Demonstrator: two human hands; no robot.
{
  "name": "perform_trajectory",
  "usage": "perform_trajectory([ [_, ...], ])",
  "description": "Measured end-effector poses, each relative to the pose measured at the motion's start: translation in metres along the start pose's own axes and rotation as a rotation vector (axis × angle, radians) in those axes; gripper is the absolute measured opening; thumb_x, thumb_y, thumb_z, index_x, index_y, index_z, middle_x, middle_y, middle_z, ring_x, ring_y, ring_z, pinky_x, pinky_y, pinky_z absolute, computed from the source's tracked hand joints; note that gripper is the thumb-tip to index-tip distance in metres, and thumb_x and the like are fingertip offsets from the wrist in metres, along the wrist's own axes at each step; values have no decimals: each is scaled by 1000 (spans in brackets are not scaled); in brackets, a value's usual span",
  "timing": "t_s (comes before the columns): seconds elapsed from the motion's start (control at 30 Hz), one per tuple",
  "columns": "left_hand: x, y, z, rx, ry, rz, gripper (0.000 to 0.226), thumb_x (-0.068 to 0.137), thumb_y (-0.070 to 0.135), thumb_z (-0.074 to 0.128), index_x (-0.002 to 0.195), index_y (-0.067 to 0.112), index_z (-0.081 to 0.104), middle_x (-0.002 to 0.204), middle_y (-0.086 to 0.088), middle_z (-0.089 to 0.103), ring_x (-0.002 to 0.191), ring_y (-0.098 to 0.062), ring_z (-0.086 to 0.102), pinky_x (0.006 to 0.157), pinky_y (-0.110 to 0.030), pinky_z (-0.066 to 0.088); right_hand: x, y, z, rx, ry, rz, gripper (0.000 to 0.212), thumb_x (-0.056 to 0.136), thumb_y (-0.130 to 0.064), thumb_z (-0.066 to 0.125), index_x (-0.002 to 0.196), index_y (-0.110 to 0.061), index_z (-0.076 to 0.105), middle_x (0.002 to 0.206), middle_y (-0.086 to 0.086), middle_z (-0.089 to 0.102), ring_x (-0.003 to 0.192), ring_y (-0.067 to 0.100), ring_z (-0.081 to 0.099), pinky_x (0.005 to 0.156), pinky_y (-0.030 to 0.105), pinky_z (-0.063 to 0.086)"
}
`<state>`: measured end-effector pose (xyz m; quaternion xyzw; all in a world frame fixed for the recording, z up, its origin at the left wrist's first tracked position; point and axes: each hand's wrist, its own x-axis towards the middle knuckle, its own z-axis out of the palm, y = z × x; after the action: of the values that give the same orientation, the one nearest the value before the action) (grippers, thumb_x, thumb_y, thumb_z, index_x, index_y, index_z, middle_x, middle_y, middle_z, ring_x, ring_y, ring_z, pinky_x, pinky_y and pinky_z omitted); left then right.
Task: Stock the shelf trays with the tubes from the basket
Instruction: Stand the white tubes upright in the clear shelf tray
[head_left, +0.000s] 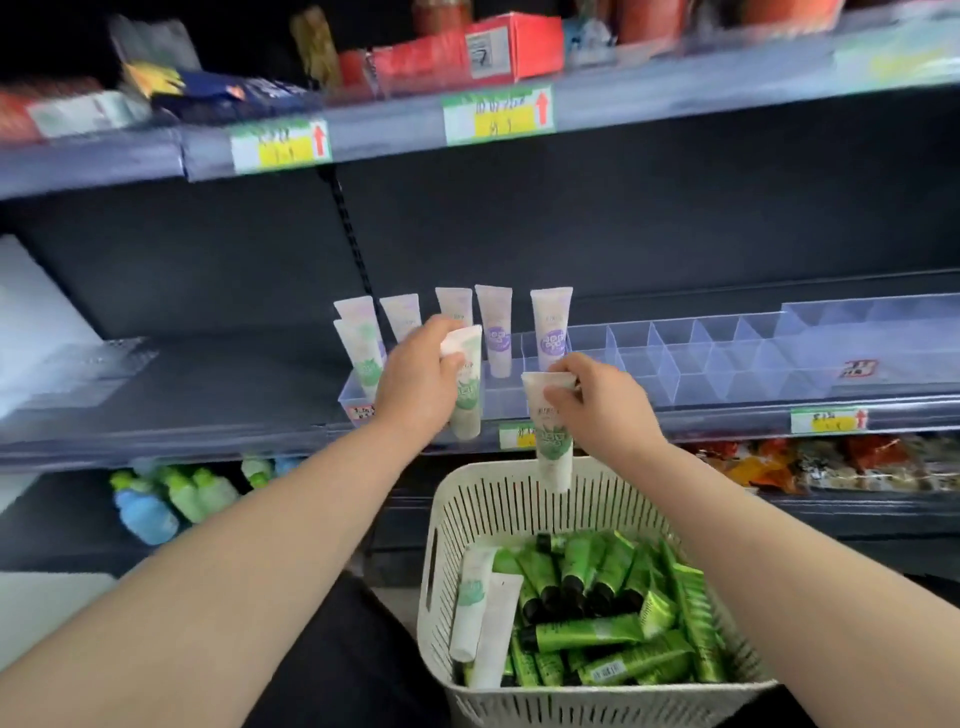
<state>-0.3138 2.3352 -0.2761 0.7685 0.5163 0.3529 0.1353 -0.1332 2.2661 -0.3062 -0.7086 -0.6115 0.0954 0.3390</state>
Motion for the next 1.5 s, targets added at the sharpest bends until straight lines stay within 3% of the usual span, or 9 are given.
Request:
perform_trajectory([
  [0.17,36,-6,-41,83,73,-49,27,93,6,47,112,22,58,109,0,57,92,-19,51,74,-35,43,34,-45,-11,94,77,-79,17,91,-21,49,105,-20,60,93,-1,64,84,21,58,69,39,52],
  [0.33,55,-28,-41,177,4,-68,29,92,2,46,114,17,58,108,-5,55,90,-20,47,68,-34,38,64,-63,-2,181,131,-103,14,92,-15,46,100,-18,57,92,-3,59,81,17,55,57,33,47],
  [0.5,72,-48,-28,125,-51,-148,23,93,4,50,110,17,58,103,-5,56,89,-24,54,61,-31,39,92,-70,12,182,111,-117,14,92,-15,49,101,-19,59,92,-3,62,80,16,57,61,31,46],
  [0.67,86,-54,-19,224,-179,-85,21,93,2,50,112,10,54,106,-11,57,93,-27,54,72,-38,47,108,-73,27,160,97,-140,13,93,-15,50,102,-18,59,96,-3,61,84,15,57,66,32,49],
  [0.8,92,-55,-18,373,-242,-42,25,91,-2,48,113,8,51,112,-12,55,95,-26,52,70,-34,39,118,-75,36,135,86,-173,13,93,-17,51,104,-18,59,97,-3,61,88,16,56,71,36,50],
  [1.07,93,-53,-27,503,-183,150,53,80,-14,48,128,11,49,123,-8,51,114,-26,48,77,-30,36,130,-80,52,81,69,-141,14,95,-20,50,107,-19,57,97,-3,58,86,16,54,66,29,42],
  [1.27,89,-52,-34,456,-130,179,51,84,-13,50,129,12,51,129,-6,50,117,-23,45,86,-36,44,128,-71,71,-24,-58,-92,18,96,-17,47,112,-13,56,109,10,63,96,28,61,78,42,54],
  [1.5,81,-51,-40,402,-112,239,44,88,-7,56,125,16,55,132,0,49,121,-17,44,89,-33,46,128,-70,78,-234,-72,-151,23,97,-19,44,119,-14,50,113,8,60,91,29,59,70,39,52],
])
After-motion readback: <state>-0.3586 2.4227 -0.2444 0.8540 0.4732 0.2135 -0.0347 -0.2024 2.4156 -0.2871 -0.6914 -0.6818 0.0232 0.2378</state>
